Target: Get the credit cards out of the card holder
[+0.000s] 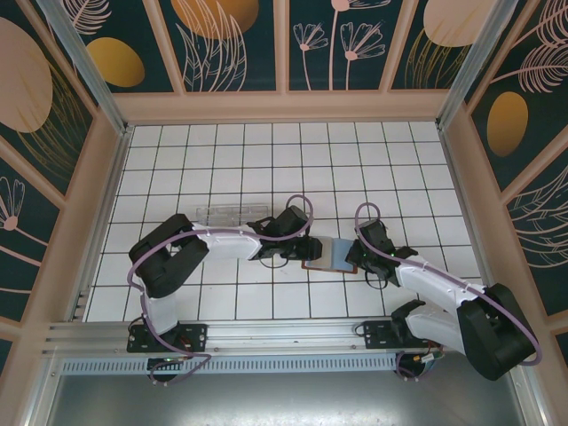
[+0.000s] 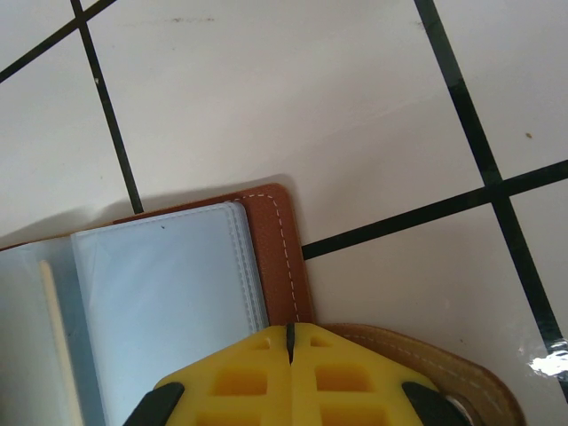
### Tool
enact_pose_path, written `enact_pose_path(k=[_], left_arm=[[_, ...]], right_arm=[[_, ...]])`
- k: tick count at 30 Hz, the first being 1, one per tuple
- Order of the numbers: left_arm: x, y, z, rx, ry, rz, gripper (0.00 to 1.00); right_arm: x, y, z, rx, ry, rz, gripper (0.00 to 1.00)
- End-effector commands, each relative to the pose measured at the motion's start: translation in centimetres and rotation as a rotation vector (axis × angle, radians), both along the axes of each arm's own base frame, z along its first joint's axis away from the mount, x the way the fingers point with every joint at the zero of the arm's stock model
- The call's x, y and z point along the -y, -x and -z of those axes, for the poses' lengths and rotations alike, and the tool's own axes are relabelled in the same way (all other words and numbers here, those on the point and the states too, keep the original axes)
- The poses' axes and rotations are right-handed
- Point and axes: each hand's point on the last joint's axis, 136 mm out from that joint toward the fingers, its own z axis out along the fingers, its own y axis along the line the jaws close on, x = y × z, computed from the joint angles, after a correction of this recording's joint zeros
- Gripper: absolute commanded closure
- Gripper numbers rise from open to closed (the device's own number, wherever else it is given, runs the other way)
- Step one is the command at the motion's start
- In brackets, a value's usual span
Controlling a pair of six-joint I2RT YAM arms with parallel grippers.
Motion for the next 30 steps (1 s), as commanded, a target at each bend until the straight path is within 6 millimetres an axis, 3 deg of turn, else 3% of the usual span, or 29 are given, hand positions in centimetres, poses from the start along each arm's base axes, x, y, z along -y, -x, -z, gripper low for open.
enact_pose_path(k=[1, 9, 12, 30], left_arm=[[1.3, 0.8, 0.4, -0.026, 0.025, 0.051, 0.57], [2.2, 1.2, -0.7, -0.020, 0.076, 0.078, 0.53], [2.6, 1.2, -1.2, -0.019, 0.100, 0.088, 0.47], [3.9, 1.7, -2.6, -0.036, 0.198, 0.120, 0.47]], right_arm=[[0.5, 2.3, 2.1, -0.100, 0.008, -0.013, 1.00], [0.4, 2.3, 2.0, -0.099, 0.006, -0.013, 1.00], [0.4, 2.4, 2.1, -0.102, 0.006, -0.014, 1.00], [0.4, 2.4, 2.1, -0.101, 0.003, -0.015, 1.00]])
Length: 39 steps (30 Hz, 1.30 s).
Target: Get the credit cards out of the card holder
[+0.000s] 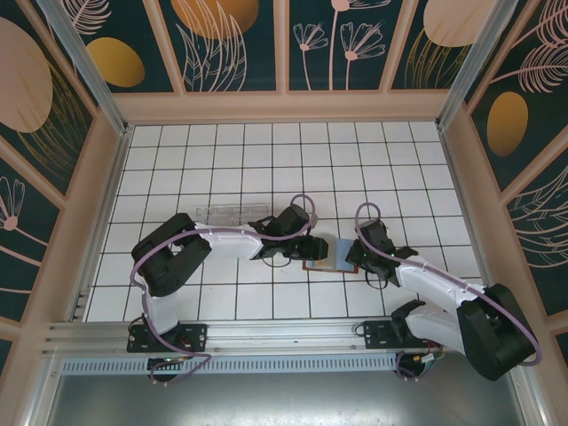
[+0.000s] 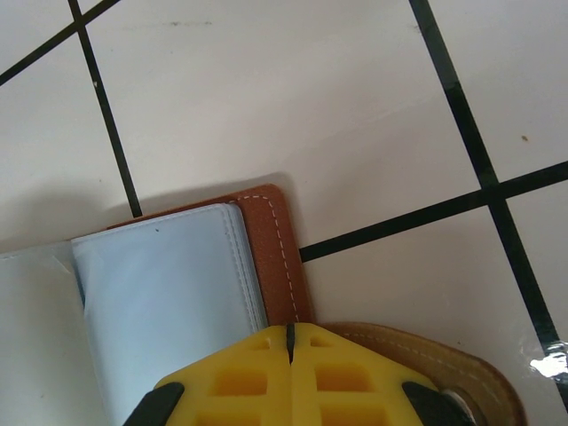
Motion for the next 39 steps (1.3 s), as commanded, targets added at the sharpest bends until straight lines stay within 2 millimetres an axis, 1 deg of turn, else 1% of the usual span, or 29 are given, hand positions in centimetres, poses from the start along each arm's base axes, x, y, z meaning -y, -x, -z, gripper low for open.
enact_pose_path(k=[1, 4, 5, 8, 9, 10, 11, 15, 20, 23, 25, 26, 29, 30, 32, 34, 35, 38, 39], left_arm=[[2.4, 1.1, -1.9, -0.004, 0.124, 0.073, 0.47], [2.4, 1.1, -1.9, -0.002, 0.124, 0.075, 0.45], [2.4, 1.2, -1.9, -0.003, 0.127, 0.079, 0.40], [2.6, 1.4, -2.3, -0.005, 0.152, 0.091, 0.38], [2.7, 1.5, -2.4, -0.004, 0.161, 0.093, 0.30], [2.7, 1.4, -2.5, -0.001, 0.162, 0.092, 0.18], [2.6, 1.5, -2.5, 0.000, 0.159, 0.091, 0.09], [2.5, 1.4, -3.0, 0.016, 0.166, 0.090, 0.07], [2.3, 1.1, -3.6, 0.035, 0.152, 0.084, 0.07], [1.7, 0.8, -3.9, 0.059, 0.118, 0.071, 0.07], [0.9, 0.4, -4.1, 0.088, 0.076, 0.043, 0.08], [0.4, 0.0, -4.2, 0.107, 0.048, 0.025, 0.09], [-0.9, -0.8, -4.9, 0.158, -0.007, -0.020, 0.14], [-1.3, -1.1, -5.3, 0.176, -0.018, -0.032, 0.17], [-1.5, -1.5, -5.5, 0.198, -0.031, -0.042, 0.27], [-1.1, -1.5, -5.8, 0.207, -0.011, -0.033, 0.43], [-0.9, -1.5, -5.6, 0.201, -0.006, -0.026, 0.52], [0.1, -1.3, -4.1, 0.168, -0.001, 0.005, 0.87], [0.3, -1.3, -3.4, 0.158, -0.007, 0.011, 0.95]], right_arm=[[0.3, 2.4, 2.0, -0.101, 0.003, -0.018, 1.00], [0.3, 2.4, 2.0, -0.100, 0.002, -0.020, 1.00], [0.3, 2.4, 2.1, -0.102, 0.003, -0.018, 1.00], [0.3, 2.4, 2.1, -0.102, 0.004, -0.019, 1.00], [0.3, 2.4, 2.1, -0.102, 0.003, -0.018, 1.00], [0.4, 2.4, 2.1, -0.101, 0.005, -0.017, 1.00], [0.3, 2.4, 2.1, -0.103, 0.003, -0.018, 1.00], [0.3, 2.4, 2.1, -0.102, 0.003, -0.018, 1.00], [0.6, 2.3, 1.8, -0.095, 0.009, -0.006, 1.00], [1.1, 1.8, 0.4, -0.059, 0.021, 0.034, 1.00], [1.6, 1.3, -1.2, -0.010, 0.020, 0.067, 1.00], [1.8, 1.0, -2.3, 0.023, 0.015, 0.084, 0.98], [1.9, 0.2, -5.3, 0.115, -0.010, 0.094, 0.94], [1.5, -0.1, -6.3, 0.144, -0.032, 0.076, 0.92], [0.1, -0.5, -7.5, 0.184, -0.093, 0.021, 0.87], [-1.5, -0.9, -8.0, 0.193, -0.151, -0.035, 0.87], [-2.0, -1.1, -8.0, 0.195, -0.165, -0.049, 0.87], [-4.3, -1.2, -7.2, 0.160, -0.249, -0.124, 0.89], [-5.0, -1.3, -6.9, 0.148, -0.275, -0.140, 0.90]])
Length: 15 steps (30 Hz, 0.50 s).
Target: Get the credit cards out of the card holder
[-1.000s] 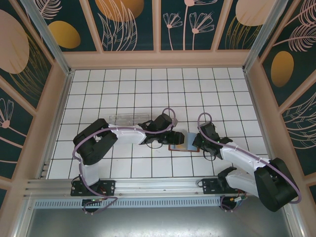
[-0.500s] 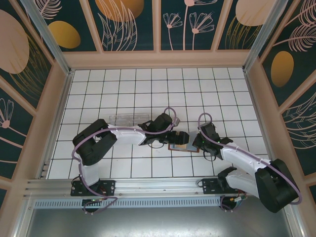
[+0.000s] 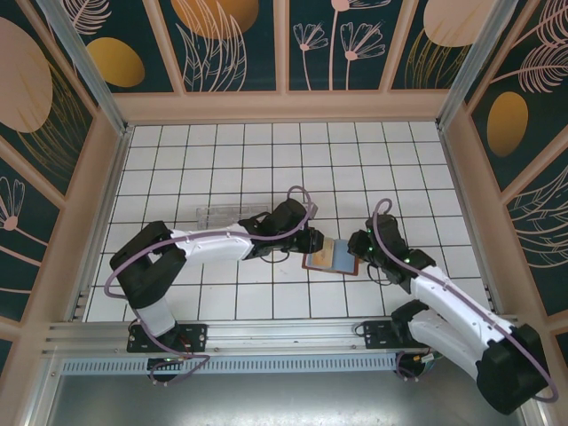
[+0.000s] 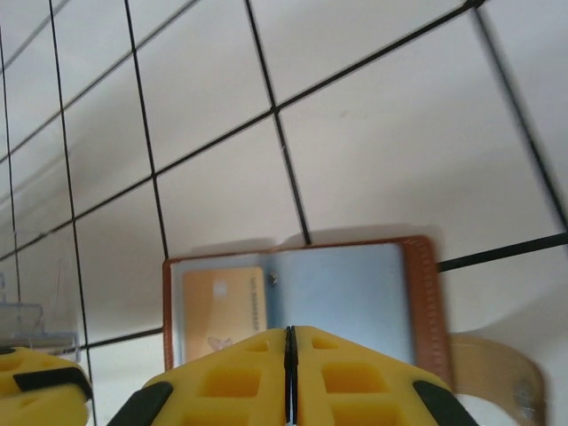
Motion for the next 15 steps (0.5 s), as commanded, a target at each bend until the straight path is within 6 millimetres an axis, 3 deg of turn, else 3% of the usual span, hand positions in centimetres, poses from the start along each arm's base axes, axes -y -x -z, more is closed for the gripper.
enact_pose_path(k=[1, 8, 15], left_arm=[[1.0, -0.1, 1.9, -0.018, -0.019, 0.028, 1.00], [0.6, -0.2, 5.3, -0.054, -0.083, 0.018, 1.00], [-0.5, 0.4, 6.6, -0.082, -0.114, -0.004, 1.00]], right_arm=[[-3.2, -0.3, -0.1, -0.002, -0.116, -0.117, 0.90], [-4.7, 0.5, 2.7, -0.091, -0.188, -0.163, 0.89], [-4.6, 1.3, 4.8, -0.155, -0.203, -0.165, 0.86]])
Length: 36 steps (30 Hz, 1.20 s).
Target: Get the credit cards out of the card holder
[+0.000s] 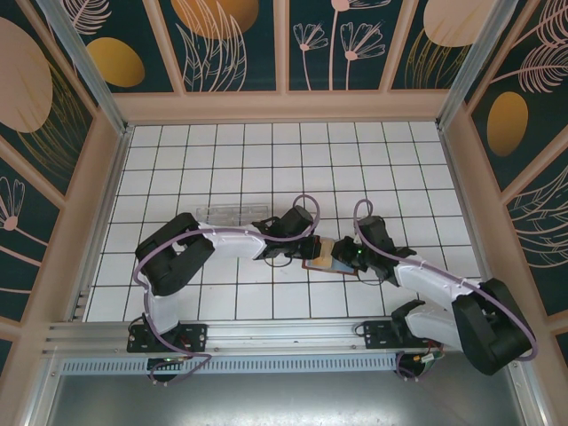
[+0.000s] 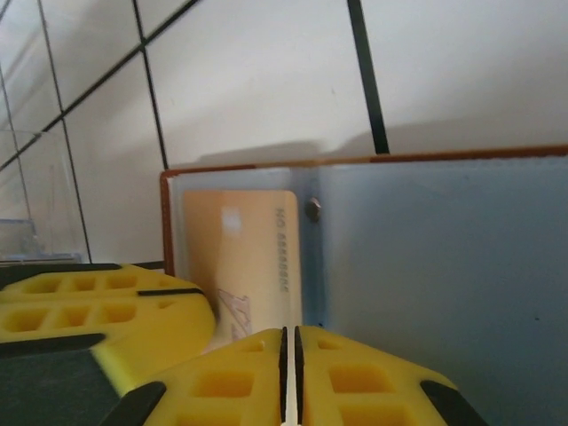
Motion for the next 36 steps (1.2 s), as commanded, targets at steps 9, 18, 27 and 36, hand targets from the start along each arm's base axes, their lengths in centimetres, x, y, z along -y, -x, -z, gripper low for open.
enact_pose_path(k=[9, 18, 27, 36], left_arm=[[-0.9, 1.0, 1.8, -0.054, -0.017, -0.015, 1.00], [-0.8, 1.3, 2.0, -0.069, -0.008, -0.011, 1.00], [-0.8, 1.4, 2.1, -0.076, -0.006, -0.009, 1.00], [-1.1, 0.8, 1.1, -0.047, -0.015, -0.018, 1.00]], right_arm=[[-0.5, 0.2, 0.6, -0.020, -0.101, -0.007, 0.83], [-0.6, 0.3, 0.9, -0.040, -0.138, -0.010, 0.86], [-0.6, 0.4, 0.9, -0.046, -0.163, -0.009, 0.92], [0.3, 0.6, 0.9, -0.040, -0.162, 0.013, 1.00]])
